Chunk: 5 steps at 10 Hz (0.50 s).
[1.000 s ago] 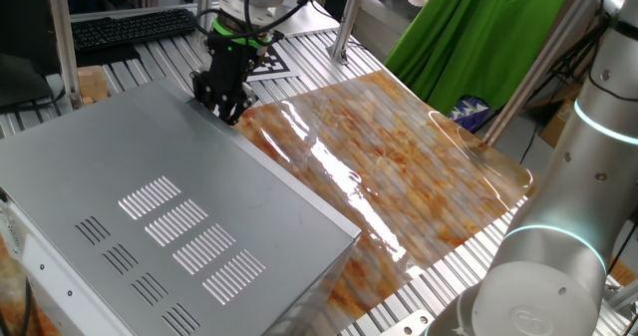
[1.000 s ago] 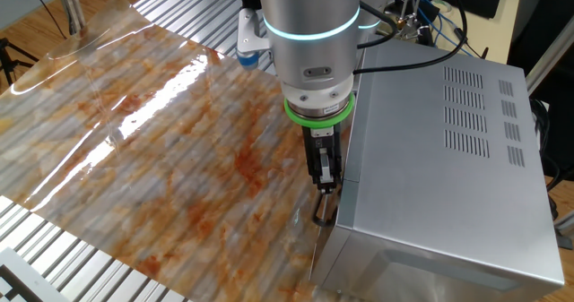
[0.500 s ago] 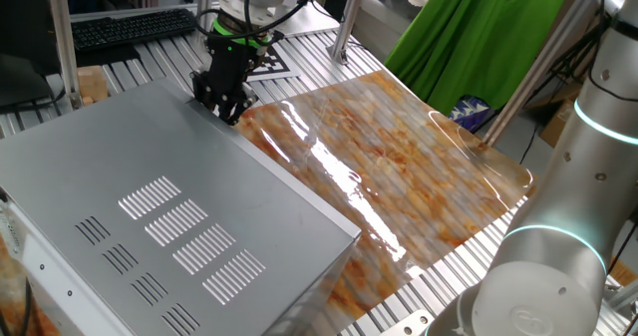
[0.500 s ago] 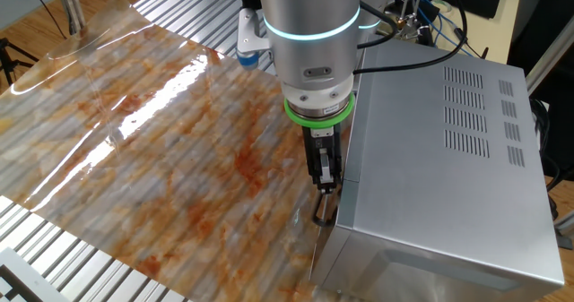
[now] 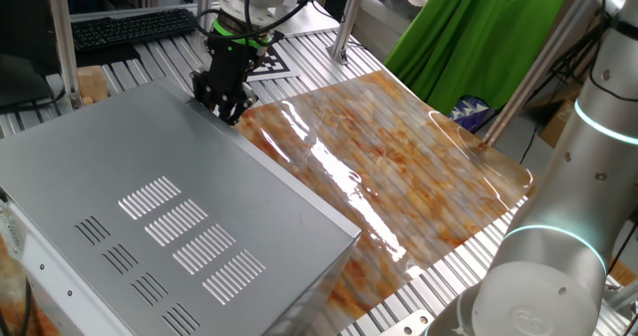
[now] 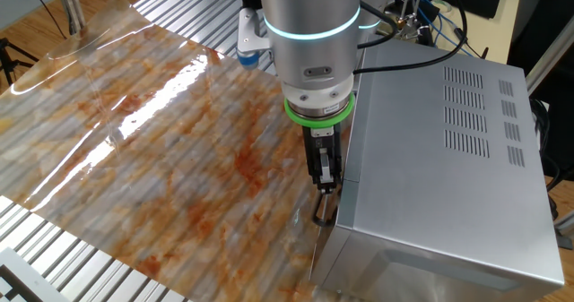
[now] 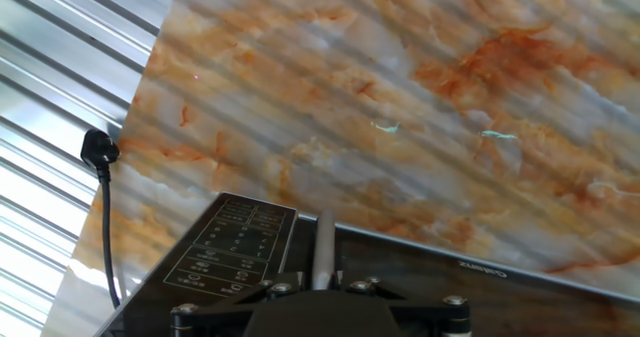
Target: Open the microwave door
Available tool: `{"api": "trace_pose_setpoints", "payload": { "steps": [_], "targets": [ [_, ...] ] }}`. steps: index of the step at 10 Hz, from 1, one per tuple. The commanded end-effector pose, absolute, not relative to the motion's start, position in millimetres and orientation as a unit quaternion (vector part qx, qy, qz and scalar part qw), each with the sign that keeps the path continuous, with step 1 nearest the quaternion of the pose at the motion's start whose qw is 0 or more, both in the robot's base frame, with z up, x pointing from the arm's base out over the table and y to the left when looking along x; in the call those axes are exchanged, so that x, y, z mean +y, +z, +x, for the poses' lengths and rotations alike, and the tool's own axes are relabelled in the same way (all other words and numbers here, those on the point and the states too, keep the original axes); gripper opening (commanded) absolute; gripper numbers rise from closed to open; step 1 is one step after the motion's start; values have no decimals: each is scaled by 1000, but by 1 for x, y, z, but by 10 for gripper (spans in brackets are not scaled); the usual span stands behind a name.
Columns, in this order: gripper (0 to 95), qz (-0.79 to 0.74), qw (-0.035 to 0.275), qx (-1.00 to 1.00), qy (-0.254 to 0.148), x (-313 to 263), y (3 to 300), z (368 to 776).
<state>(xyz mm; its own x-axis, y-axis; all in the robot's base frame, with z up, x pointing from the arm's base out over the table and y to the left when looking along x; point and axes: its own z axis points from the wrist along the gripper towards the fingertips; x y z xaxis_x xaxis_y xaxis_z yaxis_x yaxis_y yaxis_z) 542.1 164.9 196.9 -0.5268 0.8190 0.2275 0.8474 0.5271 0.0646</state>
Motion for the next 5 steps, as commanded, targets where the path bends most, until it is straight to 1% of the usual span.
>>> {"api": "trace_pose_setpoints", "payload": {
  "steps": [1,2,3,5],
  "targets": [
    [0,-490,77,-867,-48,180,211,576],
    [0,-483,69,-873,-30,183,205,573],
    [0,-470,65,-880,-3,186,198,567],
    [0,-471,64,-880,0,182,193,563]
  ]
}}
